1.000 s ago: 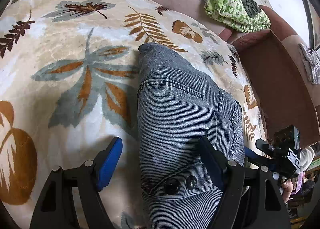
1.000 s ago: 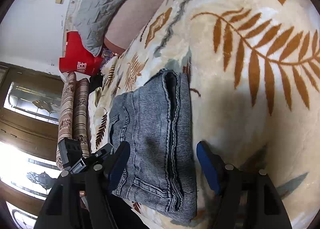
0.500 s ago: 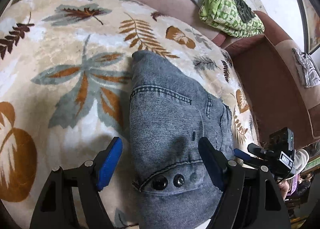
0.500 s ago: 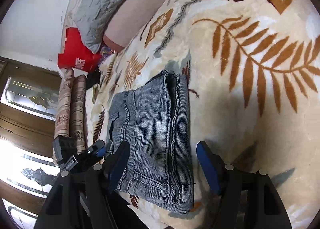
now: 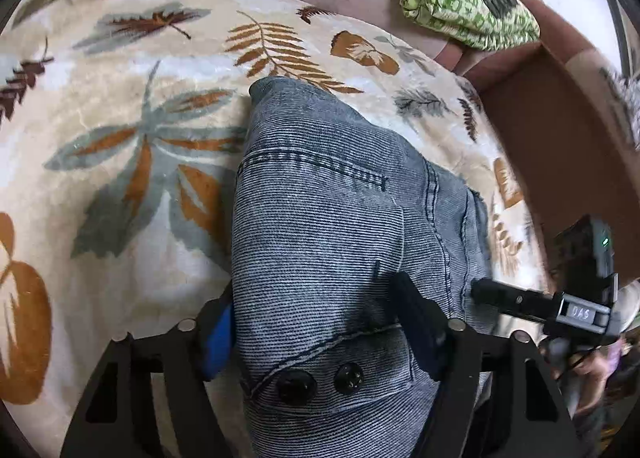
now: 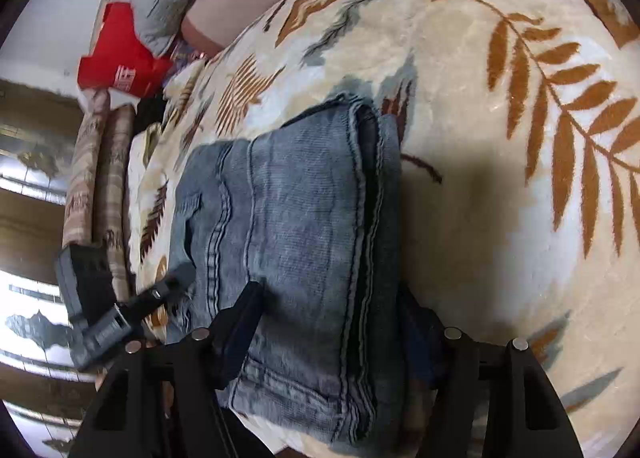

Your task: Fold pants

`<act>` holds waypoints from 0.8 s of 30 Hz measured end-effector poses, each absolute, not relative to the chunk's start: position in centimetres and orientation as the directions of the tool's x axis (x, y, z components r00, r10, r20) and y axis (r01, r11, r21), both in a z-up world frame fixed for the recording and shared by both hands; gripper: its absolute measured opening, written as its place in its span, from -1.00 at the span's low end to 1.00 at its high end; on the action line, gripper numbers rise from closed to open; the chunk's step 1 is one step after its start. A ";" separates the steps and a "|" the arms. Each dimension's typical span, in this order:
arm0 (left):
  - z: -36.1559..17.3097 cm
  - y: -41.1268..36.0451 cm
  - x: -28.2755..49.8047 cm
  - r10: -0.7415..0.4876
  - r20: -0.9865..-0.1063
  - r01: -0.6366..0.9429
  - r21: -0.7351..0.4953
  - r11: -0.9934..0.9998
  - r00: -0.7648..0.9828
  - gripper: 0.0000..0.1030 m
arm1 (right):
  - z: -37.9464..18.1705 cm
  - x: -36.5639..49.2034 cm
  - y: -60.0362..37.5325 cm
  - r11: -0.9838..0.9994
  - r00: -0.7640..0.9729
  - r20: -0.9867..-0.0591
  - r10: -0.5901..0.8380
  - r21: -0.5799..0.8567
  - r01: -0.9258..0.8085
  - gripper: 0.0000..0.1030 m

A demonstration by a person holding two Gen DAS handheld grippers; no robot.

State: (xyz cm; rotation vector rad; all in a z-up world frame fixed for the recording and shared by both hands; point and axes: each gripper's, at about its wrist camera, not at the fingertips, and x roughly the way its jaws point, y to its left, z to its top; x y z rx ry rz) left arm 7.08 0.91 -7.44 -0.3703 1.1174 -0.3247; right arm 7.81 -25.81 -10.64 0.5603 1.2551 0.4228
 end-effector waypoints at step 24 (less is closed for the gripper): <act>-0.8 2.8 5.5 -0.325 -0.750 0.133 -0.307 0.943 0.575 -0.58 | -1.6 4.8 -21.5 0.863 0.424 -0.753 0.503 0.466 -0.196 -0.47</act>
